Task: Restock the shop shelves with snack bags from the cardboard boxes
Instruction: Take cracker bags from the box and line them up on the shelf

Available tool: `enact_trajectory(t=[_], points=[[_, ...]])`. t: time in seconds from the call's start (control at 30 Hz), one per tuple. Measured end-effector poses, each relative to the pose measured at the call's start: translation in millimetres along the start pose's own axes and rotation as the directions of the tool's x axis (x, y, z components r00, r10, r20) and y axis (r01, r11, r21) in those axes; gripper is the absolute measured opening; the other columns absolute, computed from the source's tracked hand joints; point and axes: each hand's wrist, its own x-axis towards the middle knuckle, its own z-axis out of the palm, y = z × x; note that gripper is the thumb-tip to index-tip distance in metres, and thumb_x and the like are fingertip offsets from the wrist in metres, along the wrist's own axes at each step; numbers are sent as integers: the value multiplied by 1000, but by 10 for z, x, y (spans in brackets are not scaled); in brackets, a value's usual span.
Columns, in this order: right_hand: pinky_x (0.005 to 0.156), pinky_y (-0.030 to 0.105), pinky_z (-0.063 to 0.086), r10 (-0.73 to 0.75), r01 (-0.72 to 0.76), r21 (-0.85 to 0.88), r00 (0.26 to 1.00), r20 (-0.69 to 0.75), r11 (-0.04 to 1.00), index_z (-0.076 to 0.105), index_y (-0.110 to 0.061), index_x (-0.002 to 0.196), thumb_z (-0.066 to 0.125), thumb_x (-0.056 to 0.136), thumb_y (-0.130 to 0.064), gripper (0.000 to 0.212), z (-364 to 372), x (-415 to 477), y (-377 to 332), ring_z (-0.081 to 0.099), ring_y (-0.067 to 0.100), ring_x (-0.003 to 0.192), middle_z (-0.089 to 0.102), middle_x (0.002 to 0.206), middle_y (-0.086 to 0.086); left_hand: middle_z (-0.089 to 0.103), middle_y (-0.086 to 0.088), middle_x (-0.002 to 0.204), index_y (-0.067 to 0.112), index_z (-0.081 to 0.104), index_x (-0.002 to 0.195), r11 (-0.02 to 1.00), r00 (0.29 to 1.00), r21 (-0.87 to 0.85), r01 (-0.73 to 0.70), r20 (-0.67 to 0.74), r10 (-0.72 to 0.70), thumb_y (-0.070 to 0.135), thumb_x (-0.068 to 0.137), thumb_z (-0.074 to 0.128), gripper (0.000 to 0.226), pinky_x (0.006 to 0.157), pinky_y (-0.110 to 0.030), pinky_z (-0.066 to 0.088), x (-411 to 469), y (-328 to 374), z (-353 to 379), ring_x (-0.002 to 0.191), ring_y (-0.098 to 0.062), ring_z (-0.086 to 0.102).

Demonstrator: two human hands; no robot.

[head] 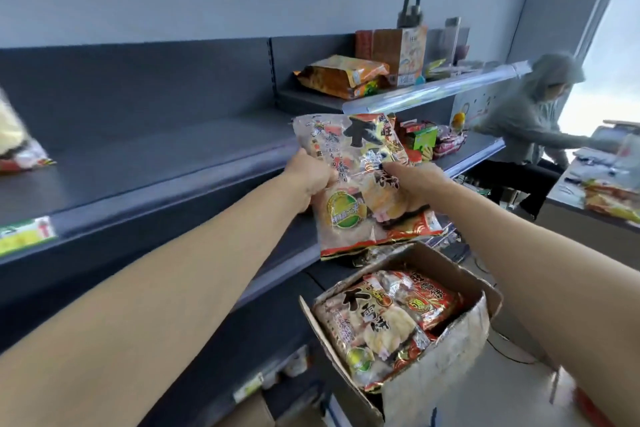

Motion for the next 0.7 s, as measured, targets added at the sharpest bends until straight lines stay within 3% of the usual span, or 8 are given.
enact_trajectory(t=[0.2,0.3,0.43,0.53,0.7], points=[[79,33,49,-232,231,86,973,-4,969,57,-5,120,54,81,-63,70,567,-440,-989,62,29,96,64,112,11,56,-8,126,34,47,125,990,973,-57,-132,-197,118,19,53,67,77,91,-47,53,-106,141,-1268,110,-30,59],[82,33,47,-319,314,145,948,14,938,52,-7,127,53,84,-59,67,888,-571,-1450,58,26,97,59,111,8,51,-9,132,38,40,135,983,946,-56,-177,-287,154,10,66,69,80,86,-47,56,-222,226,-1828,108,-30,59],[73,31,41,-428,404,247,903,50,881,51,-8,123,52,88,-52,56,1287,-614,-2008,53,18,80,57,103,5,47,-10,136,38,34,142,971,903,-14,-240,-370,218,-4,80,64,81,88,-45,55,-235,261,-2433,114,-28,57],[77,33,45,-507,473,274,859,67,838,51,-8,123,52,85,-52,58,1602,-548,-2405,56,24,90,60,110,8,51,-9,133,33,31,145,966,858,43,-254,-451,246,-8,82,61,81,94,-42,52,-163,269,-2806,117,-26,55],[90,38,47,-558,500,295,814,160,814,45,-9,130,54,85,-47,60,2126,-283,-2932,57,31,109,54,128,12,57,-7,129,17,38,143,972,758,127,-198,-609,234,-8,82,62,70,91,-37,52,103,283,-3285,113,-25,57]])
